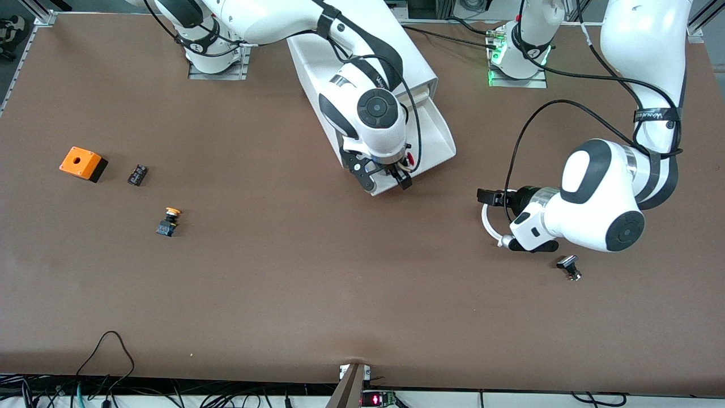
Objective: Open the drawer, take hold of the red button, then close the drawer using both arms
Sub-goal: 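Lift the red button with the right gripper while the left gripper releases, then push the drawer shut with the left gripper while the right gripper carries, then lower the red button onto the table with the right gripper and open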
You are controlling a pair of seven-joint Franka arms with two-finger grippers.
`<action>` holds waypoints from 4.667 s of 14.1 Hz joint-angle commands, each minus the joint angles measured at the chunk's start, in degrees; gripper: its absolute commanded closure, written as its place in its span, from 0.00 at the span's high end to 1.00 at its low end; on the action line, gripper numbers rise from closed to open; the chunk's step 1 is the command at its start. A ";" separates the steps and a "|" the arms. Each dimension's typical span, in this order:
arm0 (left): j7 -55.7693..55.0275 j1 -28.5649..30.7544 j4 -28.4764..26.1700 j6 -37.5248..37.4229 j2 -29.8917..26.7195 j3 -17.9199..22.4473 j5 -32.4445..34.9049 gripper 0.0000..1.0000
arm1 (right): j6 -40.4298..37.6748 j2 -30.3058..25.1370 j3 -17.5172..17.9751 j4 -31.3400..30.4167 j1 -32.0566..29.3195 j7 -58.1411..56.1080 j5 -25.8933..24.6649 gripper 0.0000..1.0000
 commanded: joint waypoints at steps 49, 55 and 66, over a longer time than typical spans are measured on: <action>-46.40 -16.13 -23.78 22.65 -9.10 -13.46 2.24 0.99 | 22.34 -14.25 -16.39 -40.04 -31.43 -109.95 3.87 0.00; -46.40 -16.22 -24.65 22.74 -9.10 -15.66 1.54 0.99 | 22.27 -13.89 -16.39 -39.52 -31.43 -109.25 3.87 1.00; -45.35 -12.55 -23.43 22.39 -10.23 -16.55 2.06 0.99 | 17.88 -25.57 -16.39 -37.14 -31.34 -109.78 3.43 1.00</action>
